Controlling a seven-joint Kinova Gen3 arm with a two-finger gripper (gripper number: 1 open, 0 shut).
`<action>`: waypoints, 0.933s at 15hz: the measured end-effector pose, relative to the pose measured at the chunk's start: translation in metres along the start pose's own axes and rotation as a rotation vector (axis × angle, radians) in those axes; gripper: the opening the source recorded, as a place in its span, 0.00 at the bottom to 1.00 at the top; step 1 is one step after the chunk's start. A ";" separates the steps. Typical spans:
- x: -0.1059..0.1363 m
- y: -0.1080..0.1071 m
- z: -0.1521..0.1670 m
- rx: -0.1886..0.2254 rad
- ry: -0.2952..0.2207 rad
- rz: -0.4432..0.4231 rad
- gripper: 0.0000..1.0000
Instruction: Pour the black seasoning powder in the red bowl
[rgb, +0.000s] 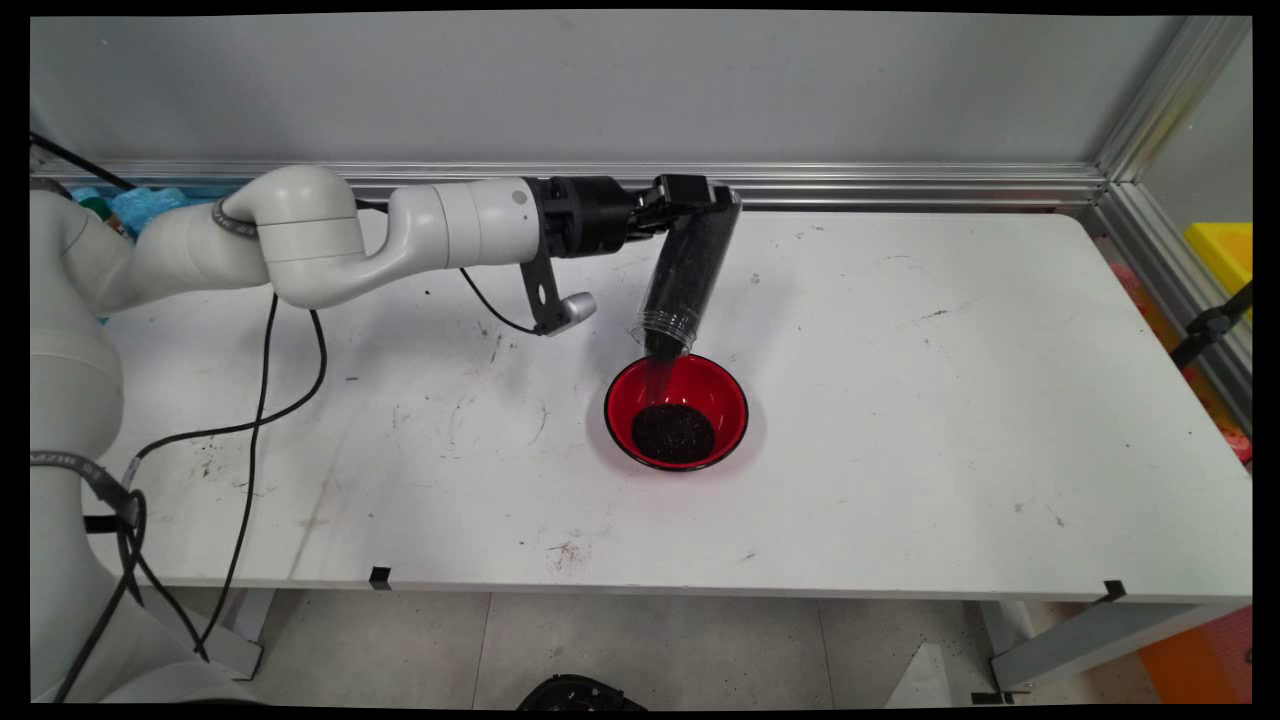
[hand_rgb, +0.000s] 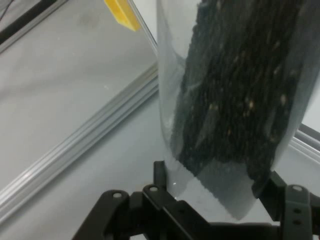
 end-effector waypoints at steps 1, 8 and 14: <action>0.001 0.000 0.001 0.004 0.001 0.007 0.00; 0.004 0.002 0.010 0.028 0.005 0.046 0.00; 0.006 0.003 0.014 0.033 0.009 0.058 0.00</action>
